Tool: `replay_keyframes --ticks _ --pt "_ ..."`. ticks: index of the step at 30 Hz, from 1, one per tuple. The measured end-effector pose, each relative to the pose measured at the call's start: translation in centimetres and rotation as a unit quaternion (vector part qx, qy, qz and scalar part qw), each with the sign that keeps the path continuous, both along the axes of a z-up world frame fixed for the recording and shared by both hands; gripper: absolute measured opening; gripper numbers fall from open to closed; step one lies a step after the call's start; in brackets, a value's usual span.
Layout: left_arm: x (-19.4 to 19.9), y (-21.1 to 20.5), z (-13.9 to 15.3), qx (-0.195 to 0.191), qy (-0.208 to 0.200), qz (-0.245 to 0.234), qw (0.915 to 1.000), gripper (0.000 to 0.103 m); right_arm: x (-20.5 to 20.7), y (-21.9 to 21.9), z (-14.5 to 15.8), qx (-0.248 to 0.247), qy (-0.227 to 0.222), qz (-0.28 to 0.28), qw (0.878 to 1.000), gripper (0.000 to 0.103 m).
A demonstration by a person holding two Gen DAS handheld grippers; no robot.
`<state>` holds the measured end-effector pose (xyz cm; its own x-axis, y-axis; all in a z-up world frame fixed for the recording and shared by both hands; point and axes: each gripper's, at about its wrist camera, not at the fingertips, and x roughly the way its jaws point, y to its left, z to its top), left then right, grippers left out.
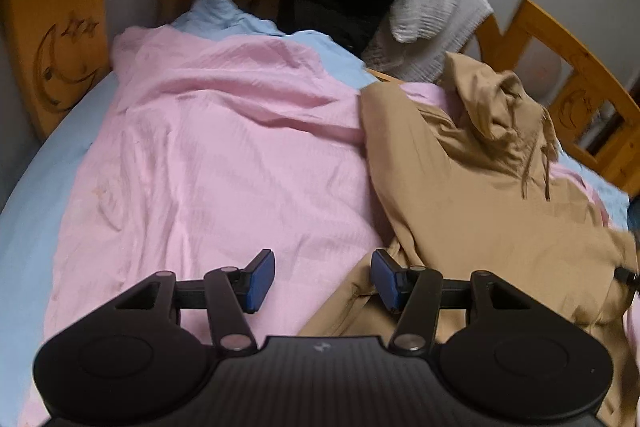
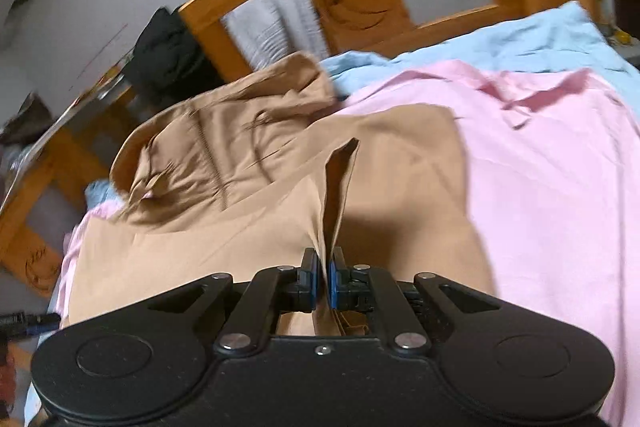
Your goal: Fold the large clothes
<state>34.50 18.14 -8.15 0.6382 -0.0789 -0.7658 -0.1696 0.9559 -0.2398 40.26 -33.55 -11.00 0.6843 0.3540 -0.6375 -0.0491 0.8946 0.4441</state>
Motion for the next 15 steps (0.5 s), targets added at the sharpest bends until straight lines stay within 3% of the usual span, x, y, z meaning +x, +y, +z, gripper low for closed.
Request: replay_keyframes --ticks 3,6,7,8,10,13,15 --pt "0.1 -1.4 0.3 0.005 -0.018 -0.047 0.9987 0.059 -0.4 -0.4 0.2 0.003 0.000 0.001 1.000 0.006" --pt "0.5 -3.0 0.4 0.021 -0.020 -0.088 0.9957 0.067 -0.4 -0.2 0.8 -0.004 -0.007 0.008 1.000 0.006" --pt "0.8 -3.5 0.2 0.033 -0.014 -0.094 0.9949 0.063 -0.4 -0.1 0.9 -0.002 -0.008 0.009 1.000 0.006" --pt "1.1 -3.9 0.0 0.044 -0.003 -0.095 0.9945 0.042 -0.4 -0.1 1.0 0.001 -0.009 0.008 1.000 0.006" --pt "1.8 -4.1 -0.7 0.058 0.024 -0.075 0.9952 0.020 -0.3 0.2 1.3 0.003 -0.009 0.010 1.000 0.006" --pt "1.1 -2.8 -0.1 0.034 0.007 -0.017 0.9993 0.010 -0.4 0.6 1.6 0.017 -0.011 0.019 1.000 0.006" --pt "0.4 -1.3 0.3 -0.002 -0.009 0.025 0.9997 0.009 -0.7 1.2 2.2 0.022 -0.018 0.031 0.999 0.006"
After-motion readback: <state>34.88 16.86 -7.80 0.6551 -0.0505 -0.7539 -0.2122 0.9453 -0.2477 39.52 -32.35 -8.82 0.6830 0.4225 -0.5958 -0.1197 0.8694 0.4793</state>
